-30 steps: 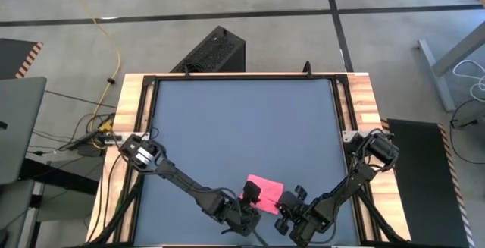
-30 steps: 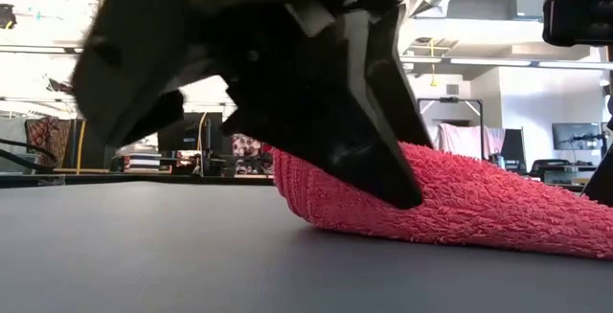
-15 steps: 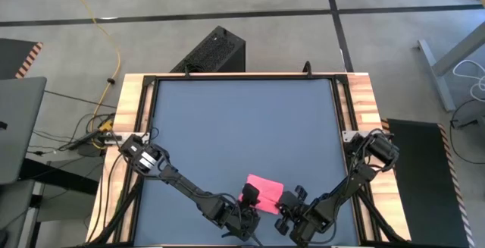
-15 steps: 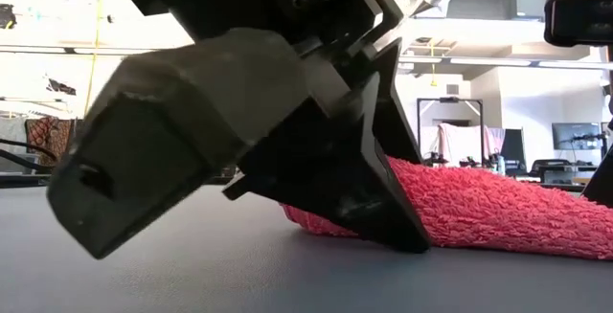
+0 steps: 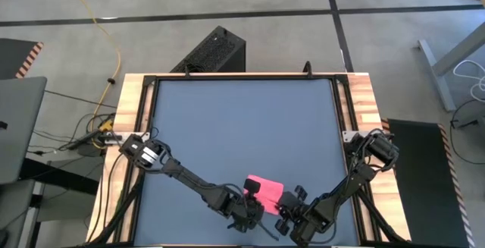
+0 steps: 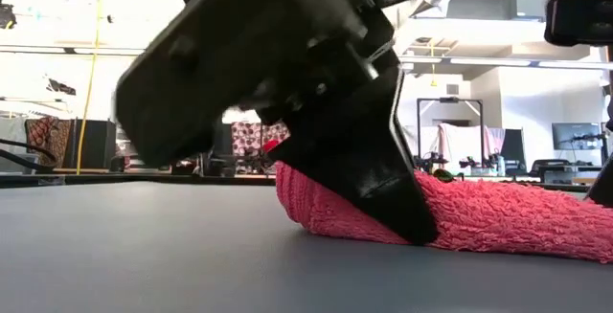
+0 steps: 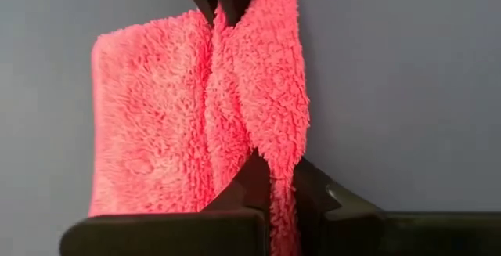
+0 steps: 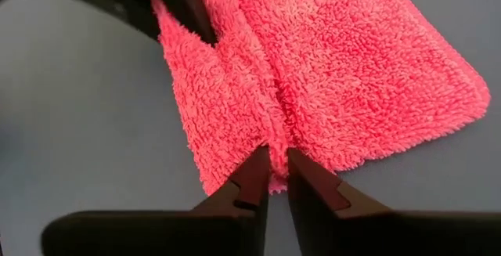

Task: Roll towel
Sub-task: Roll the microfiber towel

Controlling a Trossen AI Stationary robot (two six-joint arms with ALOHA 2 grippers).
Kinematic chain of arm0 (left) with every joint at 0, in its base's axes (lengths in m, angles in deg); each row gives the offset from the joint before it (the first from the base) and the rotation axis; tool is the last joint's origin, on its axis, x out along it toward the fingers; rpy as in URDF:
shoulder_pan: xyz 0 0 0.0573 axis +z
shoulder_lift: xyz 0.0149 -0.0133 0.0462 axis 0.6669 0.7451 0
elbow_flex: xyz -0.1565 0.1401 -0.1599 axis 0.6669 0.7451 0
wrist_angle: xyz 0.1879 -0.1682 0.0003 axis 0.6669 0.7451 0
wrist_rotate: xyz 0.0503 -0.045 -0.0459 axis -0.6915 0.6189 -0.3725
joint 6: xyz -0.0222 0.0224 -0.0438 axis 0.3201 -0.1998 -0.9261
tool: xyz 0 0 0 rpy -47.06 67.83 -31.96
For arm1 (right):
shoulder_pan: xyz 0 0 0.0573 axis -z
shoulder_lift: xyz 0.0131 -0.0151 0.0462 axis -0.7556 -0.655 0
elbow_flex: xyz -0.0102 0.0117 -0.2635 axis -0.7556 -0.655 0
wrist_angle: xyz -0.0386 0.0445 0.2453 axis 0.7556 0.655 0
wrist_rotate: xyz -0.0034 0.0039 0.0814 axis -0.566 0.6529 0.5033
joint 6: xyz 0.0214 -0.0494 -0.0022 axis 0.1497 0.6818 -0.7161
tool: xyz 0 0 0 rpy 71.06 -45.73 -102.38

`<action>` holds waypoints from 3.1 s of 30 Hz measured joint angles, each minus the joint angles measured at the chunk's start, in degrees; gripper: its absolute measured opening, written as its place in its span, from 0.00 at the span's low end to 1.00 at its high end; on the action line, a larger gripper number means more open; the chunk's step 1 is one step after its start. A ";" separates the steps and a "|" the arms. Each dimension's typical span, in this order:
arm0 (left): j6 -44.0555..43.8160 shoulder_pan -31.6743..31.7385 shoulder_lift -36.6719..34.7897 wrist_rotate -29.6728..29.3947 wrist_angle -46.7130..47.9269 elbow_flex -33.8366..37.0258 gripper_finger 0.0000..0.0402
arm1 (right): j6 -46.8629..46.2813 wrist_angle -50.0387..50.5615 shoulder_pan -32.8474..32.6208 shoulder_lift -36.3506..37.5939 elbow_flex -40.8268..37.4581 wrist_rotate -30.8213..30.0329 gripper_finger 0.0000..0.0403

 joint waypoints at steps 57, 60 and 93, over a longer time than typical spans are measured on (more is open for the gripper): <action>-10.40 7.81 -0.28 29.84 2.17 0.14 0.00 | 30.49 -4.34 -2.77 -4.48 0.38 -9.19 0.26; -10.27 7.63 -0.19 31.70 0.70 0.14 0.00 | 28.91 -4.16 -3.07 -3.11 0.28 -8.08 0.12; -4.29 11.00 -3.61 32.37 9.14 -1.88 0.32 | -16.50 -23.69 -2.57 1.48 -11.24 2.21 0.08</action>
